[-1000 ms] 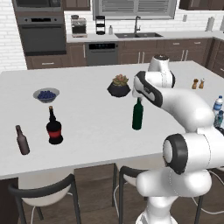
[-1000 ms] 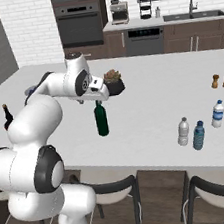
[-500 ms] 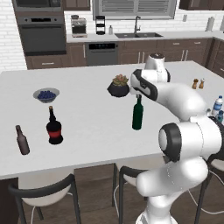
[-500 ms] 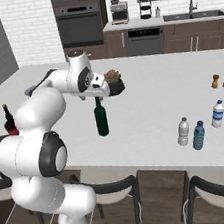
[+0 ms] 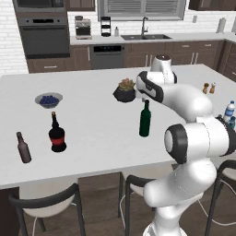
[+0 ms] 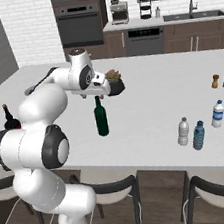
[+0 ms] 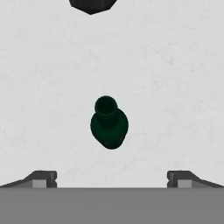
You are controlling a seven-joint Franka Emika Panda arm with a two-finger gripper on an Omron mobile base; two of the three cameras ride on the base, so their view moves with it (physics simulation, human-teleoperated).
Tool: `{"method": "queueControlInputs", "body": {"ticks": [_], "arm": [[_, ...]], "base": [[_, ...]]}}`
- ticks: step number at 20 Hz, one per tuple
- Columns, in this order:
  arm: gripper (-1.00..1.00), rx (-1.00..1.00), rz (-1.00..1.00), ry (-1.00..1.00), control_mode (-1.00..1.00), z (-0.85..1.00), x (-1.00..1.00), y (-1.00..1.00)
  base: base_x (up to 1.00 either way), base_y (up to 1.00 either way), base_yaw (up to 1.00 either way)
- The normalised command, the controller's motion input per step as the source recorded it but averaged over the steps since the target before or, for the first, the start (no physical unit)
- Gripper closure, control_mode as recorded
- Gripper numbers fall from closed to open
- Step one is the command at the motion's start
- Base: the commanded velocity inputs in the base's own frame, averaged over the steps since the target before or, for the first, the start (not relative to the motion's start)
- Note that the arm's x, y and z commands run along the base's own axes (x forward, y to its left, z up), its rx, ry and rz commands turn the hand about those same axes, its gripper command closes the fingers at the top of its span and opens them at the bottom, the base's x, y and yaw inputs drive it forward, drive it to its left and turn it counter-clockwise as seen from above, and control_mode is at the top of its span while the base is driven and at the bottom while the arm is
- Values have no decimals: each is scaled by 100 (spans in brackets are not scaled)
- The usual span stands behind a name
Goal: Move the plastic bottles in the middle to the plastics group, and the glass bottles in the middle to the glass group.
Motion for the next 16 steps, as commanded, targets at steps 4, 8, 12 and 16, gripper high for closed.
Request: {"method": "queueControlInputs", "body": {"ticks": [4,8,12,16], "arm": [[-100,0,0,0,-100,-11,4,0],[-100,0,0,0,-100,-20,11,0],[-100,0,1,0,-100,-21,16,0],[-100,0,1,0,-100,-8,15,0]], "base": [[0,0,0],[0,0,0],[0,0,0],[0,0,0]]}}
